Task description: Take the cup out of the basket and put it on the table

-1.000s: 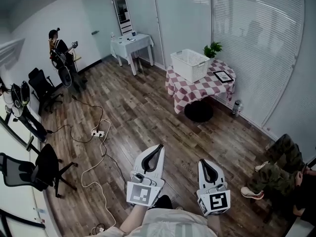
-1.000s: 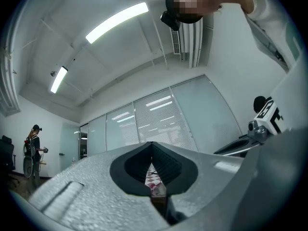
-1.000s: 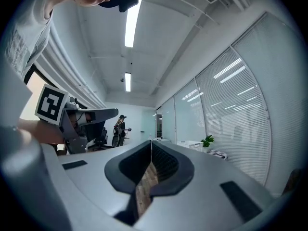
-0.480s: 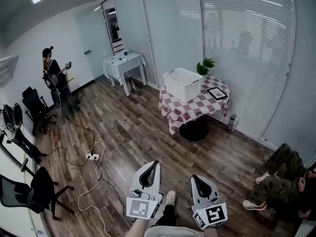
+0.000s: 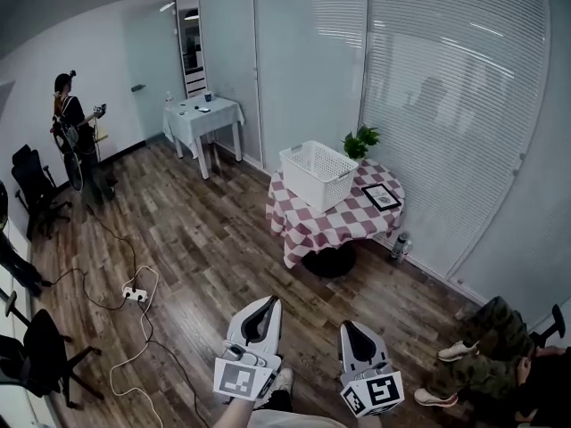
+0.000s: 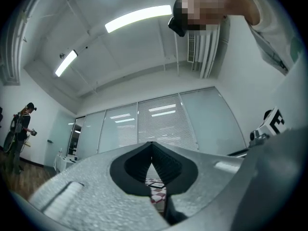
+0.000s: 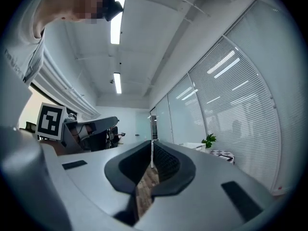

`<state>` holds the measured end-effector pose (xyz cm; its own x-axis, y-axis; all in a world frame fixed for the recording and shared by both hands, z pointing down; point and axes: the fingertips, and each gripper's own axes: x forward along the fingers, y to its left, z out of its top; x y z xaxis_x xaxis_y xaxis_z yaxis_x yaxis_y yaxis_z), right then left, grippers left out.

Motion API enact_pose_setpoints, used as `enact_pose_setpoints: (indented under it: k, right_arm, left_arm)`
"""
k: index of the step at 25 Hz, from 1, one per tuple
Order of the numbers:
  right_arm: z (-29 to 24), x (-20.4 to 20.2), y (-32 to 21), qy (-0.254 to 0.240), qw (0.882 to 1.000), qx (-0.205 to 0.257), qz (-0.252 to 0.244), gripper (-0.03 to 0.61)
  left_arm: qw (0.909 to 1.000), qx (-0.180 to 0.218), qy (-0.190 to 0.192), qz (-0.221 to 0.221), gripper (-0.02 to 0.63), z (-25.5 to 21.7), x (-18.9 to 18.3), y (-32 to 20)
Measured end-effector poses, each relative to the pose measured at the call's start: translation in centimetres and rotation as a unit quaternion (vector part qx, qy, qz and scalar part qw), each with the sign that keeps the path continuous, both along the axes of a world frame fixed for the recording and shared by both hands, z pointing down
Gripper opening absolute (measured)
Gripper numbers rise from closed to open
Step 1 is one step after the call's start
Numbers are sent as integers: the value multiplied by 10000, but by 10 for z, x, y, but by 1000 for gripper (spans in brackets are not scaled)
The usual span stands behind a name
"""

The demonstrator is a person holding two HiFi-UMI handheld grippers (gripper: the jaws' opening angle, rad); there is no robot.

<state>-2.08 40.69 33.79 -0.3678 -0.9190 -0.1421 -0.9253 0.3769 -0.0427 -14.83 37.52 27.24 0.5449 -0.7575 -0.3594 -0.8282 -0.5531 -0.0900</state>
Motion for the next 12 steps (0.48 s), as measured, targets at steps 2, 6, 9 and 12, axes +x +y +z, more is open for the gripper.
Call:
enact_pose_setpoints:
  k: [2,6,9,12]
  right_arm:
    - [-13,-5,-30,164,9999,25,-19,11]
    - [-24,-31,-96,348,9992,64,-201,11]
    - [-26,-70,-141,481,9964,1,-701,11]
    - [-26,-100,-179,1405,9851,194,-968,11]
  left_arm:
    - [9997,-158,166,-23,3,-2,-9,-32]
    - [9996,-188,214,-63,3,-5,-30,-85]
    - [9990,-133,163,-397,3,0,-60,-121]
    - [9969,-112,99,-773,3,-1,-88,-157]
